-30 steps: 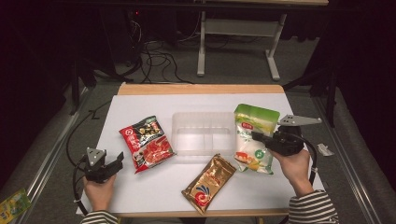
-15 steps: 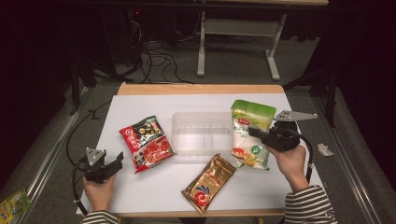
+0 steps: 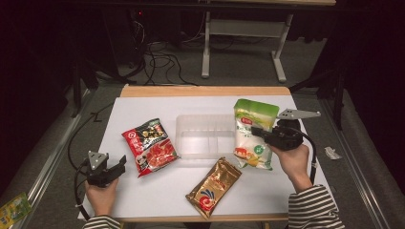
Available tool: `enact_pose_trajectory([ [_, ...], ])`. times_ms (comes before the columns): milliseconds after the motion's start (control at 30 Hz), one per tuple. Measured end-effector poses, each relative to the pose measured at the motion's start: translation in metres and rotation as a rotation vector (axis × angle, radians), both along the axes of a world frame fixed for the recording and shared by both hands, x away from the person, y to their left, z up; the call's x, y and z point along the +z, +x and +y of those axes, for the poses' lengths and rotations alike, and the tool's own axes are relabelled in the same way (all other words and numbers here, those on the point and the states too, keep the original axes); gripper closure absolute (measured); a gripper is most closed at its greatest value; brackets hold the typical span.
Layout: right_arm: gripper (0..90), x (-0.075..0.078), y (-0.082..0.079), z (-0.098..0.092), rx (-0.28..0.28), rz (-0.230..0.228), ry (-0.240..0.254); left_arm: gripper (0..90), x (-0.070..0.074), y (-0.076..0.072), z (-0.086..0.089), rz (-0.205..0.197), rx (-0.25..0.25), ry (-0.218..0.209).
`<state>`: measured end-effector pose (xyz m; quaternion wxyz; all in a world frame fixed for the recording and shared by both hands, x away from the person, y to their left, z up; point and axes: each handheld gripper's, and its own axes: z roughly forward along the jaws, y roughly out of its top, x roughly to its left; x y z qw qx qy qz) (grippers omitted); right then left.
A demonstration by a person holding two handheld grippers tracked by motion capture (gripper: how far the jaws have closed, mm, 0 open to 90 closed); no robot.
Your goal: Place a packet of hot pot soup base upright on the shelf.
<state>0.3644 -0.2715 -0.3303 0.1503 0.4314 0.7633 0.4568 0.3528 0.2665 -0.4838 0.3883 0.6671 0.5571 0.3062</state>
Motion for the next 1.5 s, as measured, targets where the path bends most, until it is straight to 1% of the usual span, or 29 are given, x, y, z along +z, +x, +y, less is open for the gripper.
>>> enact_pose_trajectory([
  [467, 86.1, 0.006, 0.01, 0.008, -0.007, -0.014, 0.004, 32.3, 0.0, 0.0, 0.0, 0.0, 0.0, 0.001],
  [667, 86.1, 0.008, 0.017, 0.012, -0.018, -0.016, -0.007, 32.4, 0.0, 0.0, 0.0, 0.0, -0.002, -0.002],
  [800, 86.1, 0.007, 0.022, 0.014, -0.026, -0.015, -0.004, 32.4, 0.0, 0.0, 0.0, -0.001, -0.002, -0.004],
  [1000, 86.2, 0.004, 0.032, 0.018, -0.043, -0.002, -0.004, 32.3, 0.0, 0.0, 0.0, -0.001, -0.002, -0.004],
  [1367, 86.1, 0.005, 0.046, 0.027, -0.059, -0.011, -0.01, 32.3, 0.0, 0.0, 0.001, 0.001, -0.004, -0.004],
  [1400, 86.1, 0.005, 0.047, 0.029, -0.067, -0.004, -0.007, 32.3, 0.0, 0.0, 0.001, 0.001, -0.004, -0.004],
  [1500, 86.1, 0.004, 0.05, 0.03, -0.067, -0.004, -0.008, 32.4, 0.0, 0.0, 0.001, 0.001, -0.004, -0.004],
])
